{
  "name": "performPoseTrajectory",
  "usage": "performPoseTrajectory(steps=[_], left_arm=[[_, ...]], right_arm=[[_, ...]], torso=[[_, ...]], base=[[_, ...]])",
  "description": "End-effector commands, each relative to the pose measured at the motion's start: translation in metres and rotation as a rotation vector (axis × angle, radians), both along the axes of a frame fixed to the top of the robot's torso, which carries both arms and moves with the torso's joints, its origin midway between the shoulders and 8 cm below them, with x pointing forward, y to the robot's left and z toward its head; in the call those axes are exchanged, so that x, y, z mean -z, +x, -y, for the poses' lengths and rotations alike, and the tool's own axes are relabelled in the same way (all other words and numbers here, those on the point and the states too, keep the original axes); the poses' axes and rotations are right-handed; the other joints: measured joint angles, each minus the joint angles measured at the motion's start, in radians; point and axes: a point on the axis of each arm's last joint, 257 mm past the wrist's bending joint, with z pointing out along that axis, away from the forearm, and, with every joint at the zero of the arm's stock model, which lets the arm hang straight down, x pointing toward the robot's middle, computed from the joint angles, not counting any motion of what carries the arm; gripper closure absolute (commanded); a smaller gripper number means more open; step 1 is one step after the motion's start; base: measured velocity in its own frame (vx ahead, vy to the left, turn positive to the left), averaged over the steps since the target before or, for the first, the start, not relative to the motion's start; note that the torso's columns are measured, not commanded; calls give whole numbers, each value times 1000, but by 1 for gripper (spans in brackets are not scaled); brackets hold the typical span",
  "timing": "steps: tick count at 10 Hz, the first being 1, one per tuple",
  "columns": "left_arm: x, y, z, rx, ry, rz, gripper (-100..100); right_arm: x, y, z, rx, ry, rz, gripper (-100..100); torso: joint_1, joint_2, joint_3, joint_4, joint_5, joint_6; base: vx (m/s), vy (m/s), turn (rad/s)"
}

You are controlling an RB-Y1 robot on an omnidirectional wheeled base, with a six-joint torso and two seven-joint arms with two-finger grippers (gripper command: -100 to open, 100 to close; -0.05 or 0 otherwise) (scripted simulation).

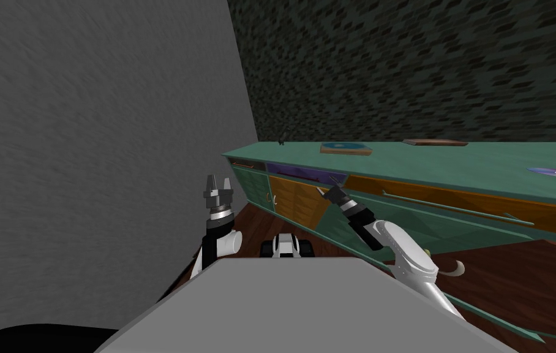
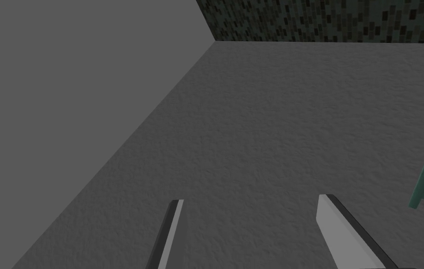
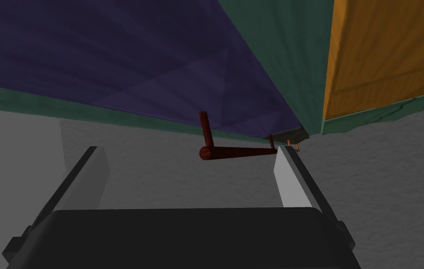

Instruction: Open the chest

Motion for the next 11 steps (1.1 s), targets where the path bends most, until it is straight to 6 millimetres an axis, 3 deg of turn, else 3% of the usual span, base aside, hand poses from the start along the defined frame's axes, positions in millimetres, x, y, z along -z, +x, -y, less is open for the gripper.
performPoseTrajectory(steps=[1,7,10,11], left_arm=[[0,0,0,0,0,0,0],[0,0,0,0,0,0,0],[0,0,0,0,0,0,0],[0,0,0,0,0,0,0]], right_arm=[[7,4,6,26,-122,12,-100],[20,13,25,79,-428,45,-100],[16,12,28,76,-405,43,-100],[15,12,28,76,-404,42,100]], torso=[[-1,0,0,0,0,0],[-2,0,0,0,0,0],[2,-4,-2,-1,0,0],[0,-1,-1,-1,0,0]], base=[[-4,41,6],[-3,49,8],[49,49,0],[8,8,1]])
